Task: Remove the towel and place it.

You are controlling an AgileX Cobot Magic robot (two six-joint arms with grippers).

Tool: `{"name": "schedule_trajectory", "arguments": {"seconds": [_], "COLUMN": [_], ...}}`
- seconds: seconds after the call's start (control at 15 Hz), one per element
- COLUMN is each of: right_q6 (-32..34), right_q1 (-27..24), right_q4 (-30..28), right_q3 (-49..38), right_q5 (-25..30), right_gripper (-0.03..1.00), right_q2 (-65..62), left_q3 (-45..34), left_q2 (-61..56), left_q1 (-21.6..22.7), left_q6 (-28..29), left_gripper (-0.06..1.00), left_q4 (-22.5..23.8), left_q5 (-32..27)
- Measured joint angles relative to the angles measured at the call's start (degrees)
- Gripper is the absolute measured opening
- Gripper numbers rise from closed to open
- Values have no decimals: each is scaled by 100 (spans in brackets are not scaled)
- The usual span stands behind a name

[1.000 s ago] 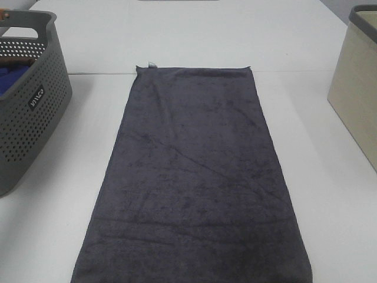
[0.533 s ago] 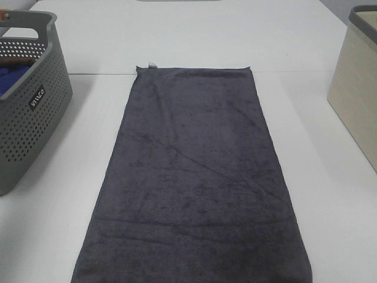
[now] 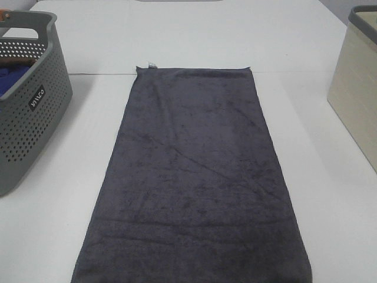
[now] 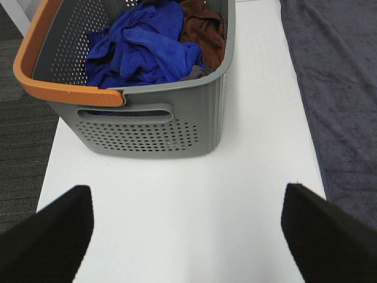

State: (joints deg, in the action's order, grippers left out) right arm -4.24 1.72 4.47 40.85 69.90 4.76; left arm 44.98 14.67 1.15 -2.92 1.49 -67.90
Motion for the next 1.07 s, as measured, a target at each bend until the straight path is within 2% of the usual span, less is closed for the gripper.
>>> {"name": "schedule_trajectory", "arguments": {"seconds": [0.33, 0.6, 0.73, 0.87, 1.07], "right_q6": [-361, -361, -361, -361, -361], "right_q1": [0, 0, 0, 0, 0], "right_q4": [0, 160, 292, 286, 286], "right_q3": [-464, -963, -1117, -1220, -1220], "right_q5": [0, -155, -699, -848, -894], "right_gripper": [77, 77, 77, 77, 76], "right_q2": [-504, -504, -504, -504, -504], "left_q3": [-607, -963, -1335, -1524, -1581], "left_q2": [-1387, -1501, -1501, -1501, -1501], "left_q1": [0, 0, 0, 0, 0], "left_q6": [0, 0, -23, -80, -86], "left_gripper": [82, 82, 82, 82, 82], "left_q4": [-149, -269, -625, -882, -894], "left_q5": [-189, -201, 155, 682, 768]}}
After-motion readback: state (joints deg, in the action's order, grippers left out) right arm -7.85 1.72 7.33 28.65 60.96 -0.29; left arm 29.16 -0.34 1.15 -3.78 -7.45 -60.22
